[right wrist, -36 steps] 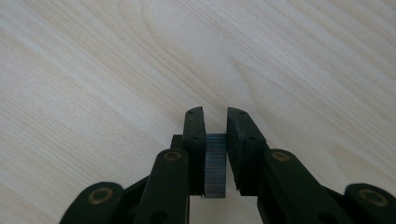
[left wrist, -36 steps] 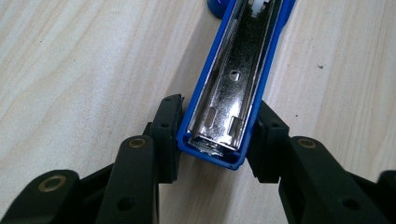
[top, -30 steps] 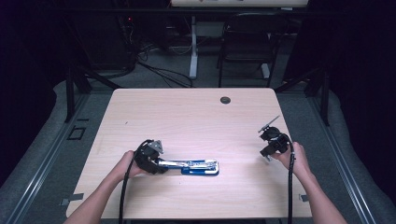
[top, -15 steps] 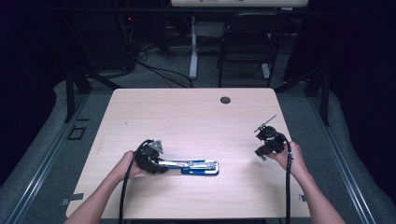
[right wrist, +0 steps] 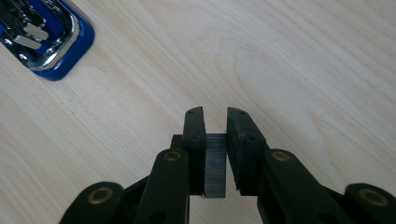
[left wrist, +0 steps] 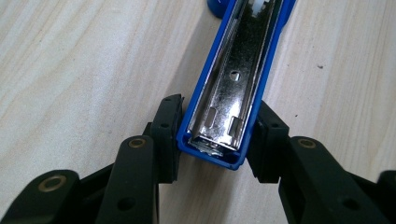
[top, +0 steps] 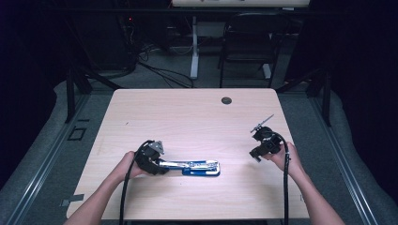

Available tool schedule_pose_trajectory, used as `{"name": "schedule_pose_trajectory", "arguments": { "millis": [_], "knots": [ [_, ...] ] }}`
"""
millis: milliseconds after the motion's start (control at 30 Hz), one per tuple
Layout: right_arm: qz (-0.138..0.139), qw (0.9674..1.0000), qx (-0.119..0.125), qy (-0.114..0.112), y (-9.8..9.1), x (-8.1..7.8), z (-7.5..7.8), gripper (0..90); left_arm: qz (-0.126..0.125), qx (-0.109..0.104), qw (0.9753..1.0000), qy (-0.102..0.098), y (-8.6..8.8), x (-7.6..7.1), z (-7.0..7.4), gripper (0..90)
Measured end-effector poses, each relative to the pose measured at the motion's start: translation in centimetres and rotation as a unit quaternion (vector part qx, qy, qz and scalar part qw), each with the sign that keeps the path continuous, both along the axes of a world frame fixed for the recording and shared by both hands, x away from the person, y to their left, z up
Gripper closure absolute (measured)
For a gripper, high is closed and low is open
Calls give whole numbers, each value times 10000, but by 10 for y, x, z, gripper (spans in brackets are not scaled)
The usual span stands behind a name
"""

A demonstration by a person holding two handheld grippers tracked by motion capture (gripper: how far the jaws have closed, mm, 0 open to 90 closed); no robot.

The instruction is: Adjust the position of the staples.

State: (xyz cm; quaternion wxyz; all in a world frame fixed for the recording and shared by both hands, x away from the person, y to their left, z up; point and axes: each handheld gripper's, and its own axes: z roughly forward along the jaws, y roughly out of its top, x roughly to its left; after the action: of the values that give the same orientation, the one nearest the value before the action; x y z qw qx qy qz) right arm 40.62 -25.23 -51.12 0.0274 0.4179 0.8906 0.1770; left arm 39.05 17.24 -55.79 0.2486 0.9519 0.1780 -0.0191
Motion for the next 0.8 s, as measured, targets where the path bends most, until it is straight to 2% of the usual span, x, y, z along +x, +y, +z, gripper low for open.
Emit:
{"name": "schedule_pose_trajectory", "arguments": {
  "millis": [33, 100, 133, 267, 300, 333, 367, 800],
  "knots": [
    [-54, 9999, 143, 9, 2, -1, 0, 783, -5, -1, 10000, 1, 0, 0, 0, 611],
    [15, 9999, 150, -41, 3, -1, 0, 783, -7, 0, 10000, 4, 0, 0, 0, 612],
    [67, 9999, 75, 14, 4, 0, 2, 783, -7, 0, 10000, 4, 0, 0, 0, 612],
    [101, 9998, 140, -27, 8, -1, 3, 783, -11, -2, 10000, 10, 0, 0, 0, 612],
    [222, 9997, 51, 26, 9, 0, 5, 783, -14, -1, 10000, 12, 0, 0, 0, 612],
    [113, 9997, 216, -45, 11, -1, 3, 783, -12, 0, 10000, 12, 0, 0, 0, 612],
    [121, 9995, 273, -24, 12, -1, 3, 783, -11, 6, 10000, 12, 0, 0, 0, 612],
    [227, 9994, 232, -82, 20, -2, 6, 783, -2, 22, 10000, 5, 0, 0, 0, 612]
  ]
}}
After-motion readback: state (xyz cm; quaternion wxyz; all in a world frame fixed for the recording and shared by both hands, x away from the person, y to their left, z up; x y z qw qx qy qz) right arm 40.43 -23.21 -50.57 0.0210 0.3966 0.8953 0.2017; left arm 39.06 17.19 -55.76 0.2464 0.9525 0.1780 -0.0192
